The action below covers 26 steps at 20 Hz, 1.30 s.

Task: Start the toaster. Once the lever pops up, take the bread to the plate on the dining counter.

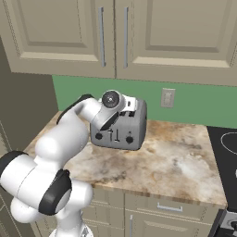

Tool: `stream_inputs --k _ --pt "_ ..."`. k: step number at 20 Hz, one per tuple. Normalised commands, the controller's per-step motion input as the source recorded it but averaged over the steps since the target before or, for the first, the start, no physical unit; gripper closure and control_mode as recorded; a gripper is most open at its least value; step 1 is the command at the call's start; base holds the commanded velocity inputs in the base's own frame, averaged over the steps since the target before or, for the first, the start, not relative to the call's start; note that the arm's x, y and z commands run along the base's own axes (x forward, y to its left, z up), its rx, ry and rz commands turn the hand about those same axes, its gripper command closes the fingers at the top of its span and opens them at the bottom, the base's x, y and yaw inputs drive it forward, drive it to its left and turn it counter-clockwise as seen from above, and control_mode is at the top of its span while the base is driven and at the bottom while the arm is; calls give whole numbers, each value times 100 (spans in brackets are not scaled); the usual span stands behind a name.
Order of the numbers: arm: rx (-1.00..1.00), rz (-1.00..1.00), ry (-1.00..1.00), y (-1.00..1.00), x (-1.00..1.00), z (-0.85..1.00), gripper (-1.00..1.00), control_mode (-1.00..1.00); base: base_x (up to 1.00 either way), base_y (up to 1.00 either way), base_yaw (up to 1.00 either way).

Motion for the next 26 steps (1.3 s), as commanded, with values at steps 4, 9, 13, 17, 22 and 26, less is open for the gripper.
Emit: stream_inputs --k 4,9,13,17,22,26 --pt "0 0 0 0 0 0 -100 -100 0 0 0" --pt "0 0 0 0 0 0 -100 -100 0 0 0" --pt "0 0 0 0 0 0 -100 -100 0 0 0" --pt "0 0 0 0 0 0 -100 -100 0 0 0" --pt "0 0 0 0 0 0 -100 -100 0 0 0" --pt "0 0 0 0 0 0 -100 -100 0 0 0"
